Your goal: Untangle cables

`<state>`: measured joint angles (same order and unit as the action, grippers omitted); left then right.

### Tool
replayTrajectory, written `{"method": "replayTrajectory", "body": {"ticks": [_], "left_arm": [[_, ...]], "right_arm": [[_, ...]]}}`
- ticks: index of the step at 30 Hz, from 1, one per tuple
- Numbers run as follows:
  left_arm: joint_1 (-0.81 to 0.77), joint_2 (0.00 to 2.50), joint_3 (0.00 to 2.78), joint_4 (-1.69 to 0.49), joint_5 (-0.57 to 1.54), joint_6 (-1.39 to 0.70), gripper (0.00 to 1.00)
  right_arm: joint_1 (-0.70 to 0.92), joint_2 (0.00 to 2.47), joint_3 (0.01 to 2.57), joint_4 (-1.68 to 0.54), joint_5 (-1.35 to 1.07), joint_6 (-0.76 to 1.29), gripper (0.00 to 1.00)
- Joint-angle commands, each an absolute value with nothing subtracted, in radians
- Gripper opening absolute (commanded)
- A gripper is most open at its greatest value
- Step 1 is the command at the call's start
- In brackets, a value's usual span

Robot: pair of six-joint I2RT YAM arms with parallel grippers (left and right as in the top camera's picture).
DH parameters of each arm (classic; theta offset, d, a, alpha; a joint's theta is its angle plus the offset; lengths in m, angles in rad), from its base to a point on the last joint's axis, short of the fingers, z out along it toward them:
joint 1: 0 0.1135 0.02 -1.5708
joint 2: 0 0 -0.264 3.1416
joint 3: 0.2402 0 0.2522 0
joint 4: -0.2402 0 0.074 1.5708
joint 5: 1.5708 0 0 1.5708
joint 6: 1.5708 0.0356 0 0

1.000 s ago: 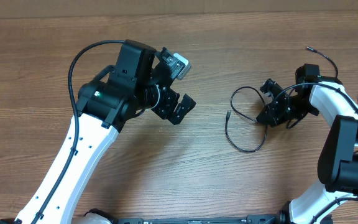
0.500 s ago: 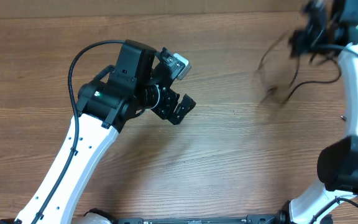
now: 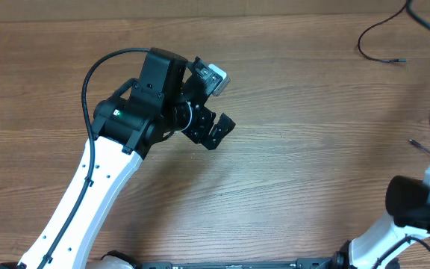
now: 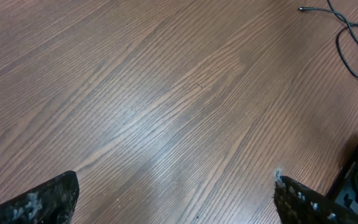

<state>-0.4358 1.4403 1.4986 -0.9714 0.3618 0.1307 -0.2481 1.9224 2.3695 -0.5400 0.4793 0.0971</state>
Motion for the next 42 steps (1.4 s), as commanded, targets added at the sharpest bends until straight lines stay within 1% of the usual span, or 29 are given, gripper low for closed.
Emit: {"method": "replayTrajectory", "body": {"ticks": [1,5,8,12,15,16,17,18,24,27,29,31,34,38,42], "left_arm": [[-0.430,1.431,1.512,-0.968,0.359,0.134,1.00],[-0.430,1.431,1.512,-0.968,0.359,0.134,1.00],[-0.431,1.431,1.512,-0.968,0.359,0.134,1.00],[-0.431,1.431,1.512,-0.968,0.358,0.134,1.00],[-0.431,1.431,1.512,-0.968,0.358,0.134,1.00],[-0.431,1.431,1.512,-0.968,0.359,0.134,1.00],[-0.431,1.431,1.512,-0.968,0.359,0.134,1.00],[-0.431,1.431,1.512,-0.968,0.358,0.134,1.00],[-0.431,1.431,1.512,-0.968,0.359,0.134,1.00],[-0.431,1.431,1.512,-0.968,0.359,0.134,1.00],[-0.431,1.431,1.512,-0.968,0.358,0.134,1.00],[-0.431,1.431,1.512,-0.968,0.358,0.134,1.00],[-0.431,1.431,1.512,-0.968,0.359,0.134,1.00],[-0.431,1.431,1.512,-0.968,0.359,0.134,1.00],[-0.431,1.431,1.512,-0.968,0.358,0.134,1.00]], "right_arm": [[-0.324,2.027,2.373,-0.616,0.550,0.135,0.04],[-0.404,2.157,2.373,-0.824,0.536,0.292,0.04],[-0.419,2.253,2.372,-0.932,0.499,0.292,0.04],[-0.417,2.318,2.371,-0.994,0.439,0.292,0.04],[-0.406,2.330,2.348,-0.995,0.253,0.292,0.04],[-0.403,2.331,2.347,-0.999,0.214,0.292,0.13],[-0.399,2.331,2.346,-1.013,0.178,0.292,0.63],[-0.397,2.331,2.346,-1.032,0.162,0.292,1.00],[-0.381,2.331,2.346,-1.188,0.147,0.283,1.00],[-0.374,2.331,2.346,-1.352,0.028,0.231,1.00],[-0.372,2.331,2.346,-1.457,-0.101,0.231,1.00],[-0.365,2.331,2.346,-1.526,-0.230,0.231,1.00],[-0.339,2.331,2.344,-1.610,-0.346,0.231,1.00],[-0.275,2.331,2.344,-1.674,-0.313,0.211,1.00],[-0.161,2.331,2.334,-1.694,-0.186,0.209,1.00]]}}
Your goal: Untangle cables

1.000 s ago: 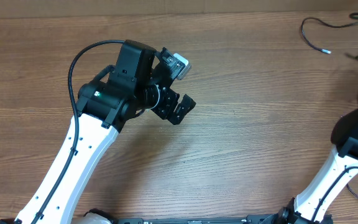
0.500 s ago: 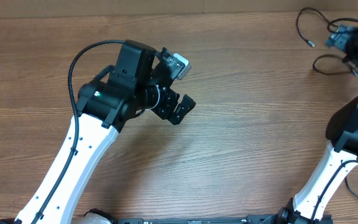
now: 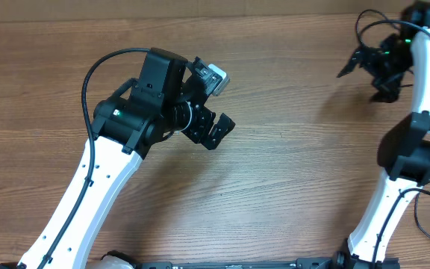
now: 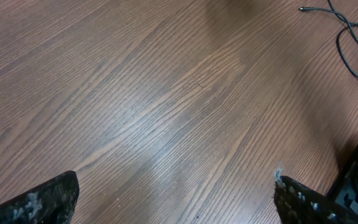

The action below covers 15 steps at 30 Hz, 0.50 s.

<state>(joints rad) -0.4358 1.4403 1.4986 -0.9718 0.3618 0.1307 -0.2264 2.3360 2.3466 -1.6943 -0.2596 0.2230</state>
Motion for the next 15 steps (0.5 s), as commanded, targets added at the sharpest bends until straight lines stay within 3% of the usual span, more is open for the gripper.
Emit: {"method": "replayTrajectory", "body": {"ticks": [1,7,15], "left_arm": [[-0.431,1.431,1.512,-0.968,0.359,0.134,1.00],[-0.431,1.431,1.512,-0.968,0.359,0.134,1.00],[-0.431,1.431,1.512,-0.968,0.358,0.134,1.00]], "right_arm": [[-0.120,2.331,2.320,-1.690,-0.151,0.209,1.00],[0.074,2.331,2.242,-1.686,0.041,0.358,0.97],[0.110,2.234,2.242,-1.694,0.044,0.393,0.95]]}}
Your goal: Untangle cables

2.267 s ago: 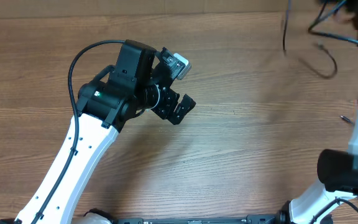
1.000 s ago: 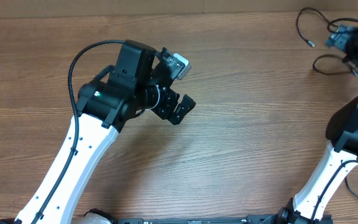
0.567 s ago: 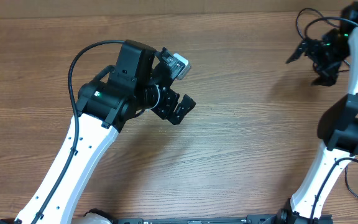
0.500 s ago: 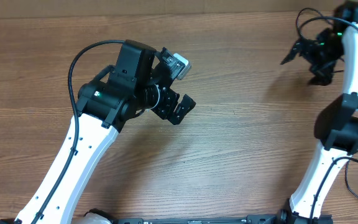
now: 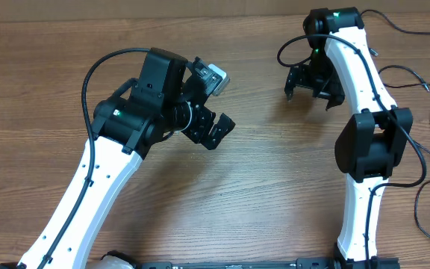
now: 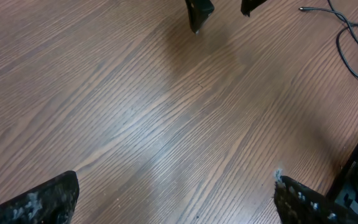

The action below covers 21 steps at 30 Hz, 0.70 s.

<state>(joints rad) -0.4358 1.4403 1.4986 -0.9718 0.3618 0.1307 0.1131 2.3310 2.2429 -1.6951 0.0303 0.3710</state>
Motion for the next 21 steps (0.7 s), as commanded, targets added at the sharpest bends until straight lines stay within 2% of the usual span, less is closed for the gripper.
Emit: {"method": "replayTrajectory", "body": {"ticks": [1,6,9,21], "left_arm": [[-0.430,1.431,1.512,-0.968,0.358,0.134,1.00],[-0.431,1.431,1.512,-0.968,0.358,0.134,1.00],[-0.431,1.431,1.512,-0.968,0.359,0.134,1.00],[-0.431,1.431,1.512,-0.968,0.358,0.134,1.00]], "right_arm": [[0.113,2.201,2.241,-1.694,0.044,0.398,0.95],[0.159,1.945,2.202,-1.694,0.044,0.423,0.94],[0.190,1.838,2.183,-1.694,0.044,0.422,1.00],[0.194,1.821,2.181,-1.670,0.044,0.422,1.00]]}}
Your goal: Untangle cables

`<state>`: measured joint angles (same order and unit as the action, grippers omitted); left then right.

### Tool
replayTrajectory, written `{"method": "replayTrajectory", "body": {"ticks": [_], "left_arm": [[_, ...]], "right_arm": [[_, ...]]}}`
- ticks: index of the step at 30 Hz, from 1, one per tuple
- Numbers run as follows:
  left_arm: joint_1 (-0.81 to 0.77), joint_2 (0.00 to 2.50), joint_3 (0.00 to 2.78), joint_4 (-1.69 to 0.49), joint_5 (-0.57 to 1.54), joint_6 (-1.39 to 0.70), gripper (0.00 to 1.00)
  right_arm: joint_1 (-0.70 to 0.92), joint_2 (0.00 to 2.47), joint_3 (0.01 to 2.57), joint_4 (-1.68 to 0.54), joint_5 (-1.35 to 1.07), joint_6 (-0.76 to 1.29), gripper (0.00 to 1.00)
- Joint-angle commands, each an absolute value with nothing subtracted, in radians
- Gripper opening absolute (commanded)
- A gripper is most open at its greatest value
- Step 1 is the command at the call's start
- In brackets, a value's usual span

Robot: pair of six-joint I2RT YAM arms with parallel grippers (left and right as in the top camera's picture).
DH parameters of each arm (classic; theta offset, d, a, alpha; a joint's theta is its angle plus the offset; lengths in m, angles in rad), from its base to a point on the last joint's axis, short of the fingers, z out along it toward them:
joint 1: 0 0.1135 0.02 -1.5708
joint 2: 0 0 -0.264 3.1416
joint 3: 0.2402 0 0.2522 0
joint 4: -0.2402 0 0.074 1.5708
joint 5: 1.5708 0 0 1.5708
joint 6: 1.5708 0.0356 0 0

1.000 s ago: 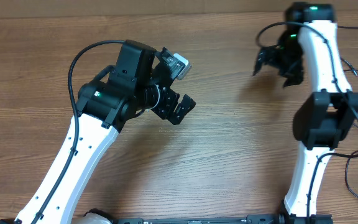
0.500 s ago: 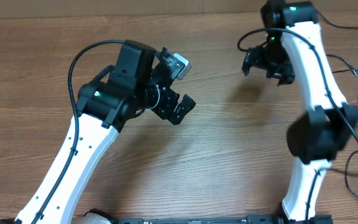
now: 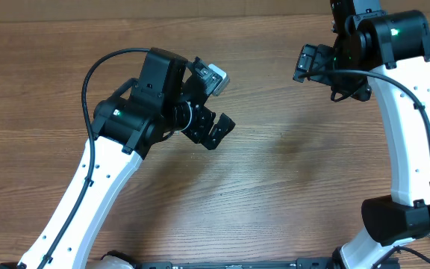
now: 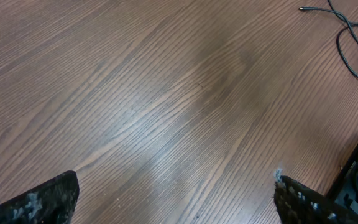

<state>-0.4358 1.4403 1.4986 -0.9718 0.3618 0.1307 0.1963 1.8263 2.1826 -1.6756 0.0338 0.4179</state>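
A thin black cable [image 4: 348, 38] lies loose on the wooden table [image 4: 166, 106], at the top right of the left wrist view. In the overhead view the cables are hidden by the right arm or out of frame. My left gripper [image 4: 176, 202] hovers open over bare wood with its fingertips [image 4: 48, 199] far apart and nothing between them; overhead, this left gripper [image 3: 213, 131] sits left of the table's middle. My right gripper [image 3: 316, 67] hangs high over the back right of the table. Its jaws are too dark and foreshortened to read.
The white right arm [image 3: 409, 149] rises from the front right corner and covers the right side of the table [image 3: 275, 194]. The left arm [image 3: 95, 187] crosses the front left. A black base stands at the right edge of the left wrist view.
My right gripper was low over the back middle of the table; now it is higher and further right. Its fingers have left the left wrist view. The left arm has not moved.
First the right arm was folded at the right edge, with loose cables at the back right. Then its gripper was over those cables in the far right corner. Then it stood open over the back middle, holding nothing visible. Now it hangs higher. The left gripper stayed open throughout.
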Motion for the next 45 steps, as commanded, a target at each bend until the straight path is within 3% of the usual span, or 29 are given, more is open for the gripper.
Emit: {"method": "replayTrajectory", "body": {"ticks": [1,21,28,37,41,45], "left_arm": [[-0.431,1.431,1.512,-0.968,0.359,0.134,1.00],[-0.432,1.346,1.481,-0.915,0.247,0.158,1.00],[-0.379,1.014,1.036,-0.489,0.245,0.179,1.00],[-0.288,0.493,0.267,0.306,0.262,0.167,1.00],[-0.217,0.300,0.038,0.444,0.258,0.068,1.00],[-0.166,0.199,0.005,0.355,0.224,0.045,1.00]], "right_arm": [[0.194,1.821,2.181,-1.670,0.044,0.422,1.00],[0.194,1.821,2.181,-1.670,0.044,0.422,1.00],[0.194,1.821,2.181,-1.670,0.044,0.422,1.00],[0.194,1.821,2.181,-1.670,0.044,0.422,1.00],[0.194,1.821,2.181,-1.670,0.044,0.422,1.00],[0.194,1.821,2.181,-1.670,0.044,0.422,1.00]]}}
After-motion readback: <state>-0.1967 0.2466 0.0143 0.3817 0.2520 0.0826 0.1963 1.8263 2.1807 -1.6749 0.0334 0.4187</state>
